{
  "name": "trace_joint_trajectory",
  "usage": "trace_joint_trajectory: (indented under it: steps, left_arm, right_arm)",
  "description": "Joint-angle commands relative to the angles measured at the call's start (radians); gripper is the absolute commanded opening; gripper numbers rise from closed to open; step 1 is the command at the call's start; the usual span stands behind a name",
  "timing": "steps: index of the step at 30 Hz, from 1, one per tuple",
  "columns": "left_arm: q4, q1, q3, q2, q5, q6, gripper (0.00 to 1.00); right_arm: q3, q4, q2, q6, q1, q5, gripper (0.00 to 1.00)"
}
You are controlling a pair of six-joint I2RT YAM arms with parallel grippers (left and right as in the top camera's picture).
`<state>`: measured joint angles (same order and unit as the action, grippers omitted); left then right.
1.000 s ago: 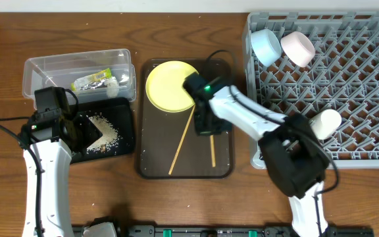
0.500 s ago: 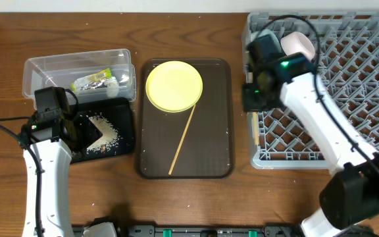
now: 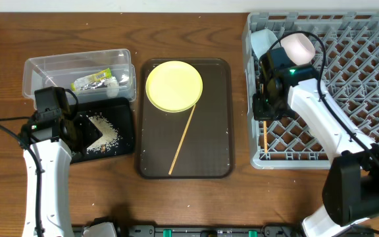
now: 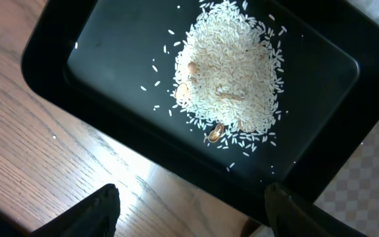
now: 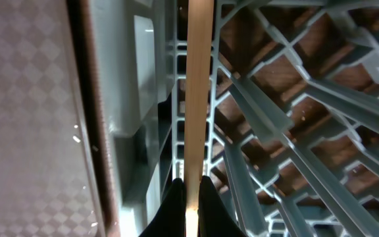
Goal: Sort waste into correct bins and load items into the dishwasher rack
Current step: 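Carry the chopstick with right gripper and stand it upright in the rack, then reach right gripper back to the tray and grasp the second chopstick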
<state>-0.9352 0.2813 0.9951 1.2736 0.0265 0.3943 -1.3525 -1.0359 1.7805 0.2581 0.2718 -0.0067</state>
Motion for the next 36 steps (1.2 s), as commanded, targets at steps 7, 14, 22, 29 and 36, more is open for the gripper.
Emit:
trace_joint_trajectory:
  steps: [7,14,22,29,36]
  left_arm:
    - [-0.003,0.003,0.004,-0.001,0.008,0.005,0.73]
    - [-0.003,0.003,0.004,-0.001,0.008,0.005,0.73]
    - [-0.003,0.003,0.004,-0.001,0.008,0.005,0.73]
    - [-0.003,0.003,0.004,-0.001,0.008,0.005,0.74]
    - [-0.003,0.003,0.004,-0.001,0.008,0.005,0.74]
  right_arm:
    - [0.010,0.057,0.010,-0.016,-0.001,-0.001,0.23]
    - [0.002,0.053,-0.014,-0.031,-0.001,-0.001,0.28]
    - [-0.084,0.109,-0.119,-0.073,0.010,-0.040,0.31]
    - [-0.087,0.253,-0.133,0.026,0.129,-0.211,0.36]
    - [-0.087,0.304,-0.009,0.087,0.338,-0.200,0.47]
